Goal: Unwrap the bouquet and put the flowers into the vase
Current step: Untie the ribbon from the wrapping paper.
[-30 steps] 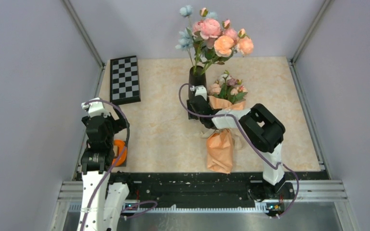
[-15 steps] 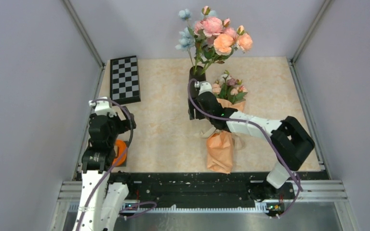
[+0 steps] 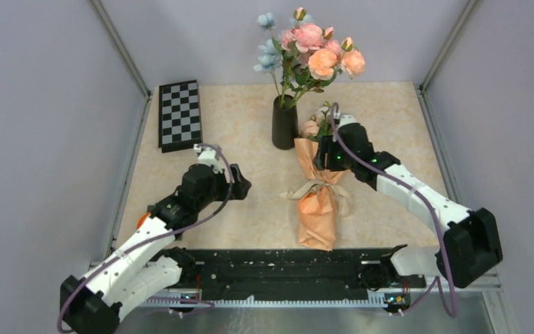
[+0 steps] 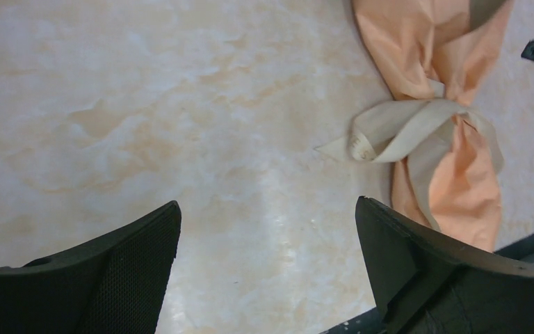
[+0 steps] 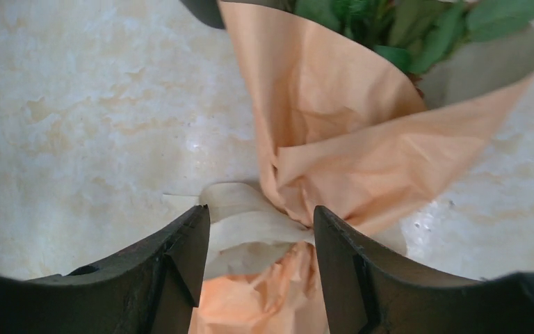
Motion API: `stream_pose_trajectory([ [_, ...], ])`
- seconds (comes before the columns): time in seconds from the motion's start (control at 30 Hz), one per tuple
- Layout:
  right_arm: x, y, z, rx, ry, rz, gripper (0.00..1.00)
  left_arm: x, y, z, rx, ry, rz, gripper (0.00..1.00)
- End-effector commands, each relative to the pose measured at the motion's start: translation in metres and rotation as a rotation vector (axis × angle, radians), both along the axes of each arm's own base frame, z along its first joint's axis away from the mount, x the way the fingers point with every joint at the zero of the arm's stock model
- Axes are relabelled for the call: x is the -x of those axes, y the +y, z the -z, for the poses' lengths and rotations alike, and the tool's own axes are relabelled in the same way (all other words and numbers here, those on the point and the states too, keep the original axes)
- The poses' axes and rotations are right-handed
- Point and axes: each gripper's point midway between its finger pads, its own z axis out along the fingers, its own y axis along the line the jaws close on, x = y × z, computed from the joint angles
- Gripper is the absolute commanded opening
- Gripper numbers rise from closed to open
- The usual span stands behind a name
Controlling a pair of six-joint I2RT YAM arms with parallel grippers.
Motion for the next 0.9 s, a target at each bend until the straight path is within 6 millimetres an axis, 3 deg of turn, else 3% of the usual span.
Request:
stream_pose_trajectory([
  [0.0, 0.016, -0.039, -0.007, -0.065, 0.048, 0.026, 0.56, -0.016, -0.06, -0.024, 0.141, -0.071, 0.064, 0.99],
  [0.13, 0.022, -0.08, 0.003, -0.085, 0.086, 0.101, 0.54, -0.023, -0.12, -0.025, 0.249, -0.062, 0.169, 0.99],
  [0.27, 0.033, -0.097, 0.009, -0.121, 0.127, 0.144, 0.53, -0.033, -0.164, -0.007, 0.232, -0.001, 0.245, 0.94],
  [0.57, 0.071, -0.089, 0.034, -0.219, 0.199, 0.144, 0.5, -0.043, -0.193, 0.03, 0.101, 0.032, 0.376, 0.78],
  [0.87, 0.084, -0.078, 0.061, -0.242, 0.276, 0.13, 0.4, -0.036, -0.22, 0.032, 0.104, 0.033, 0.559, 0.67],
])
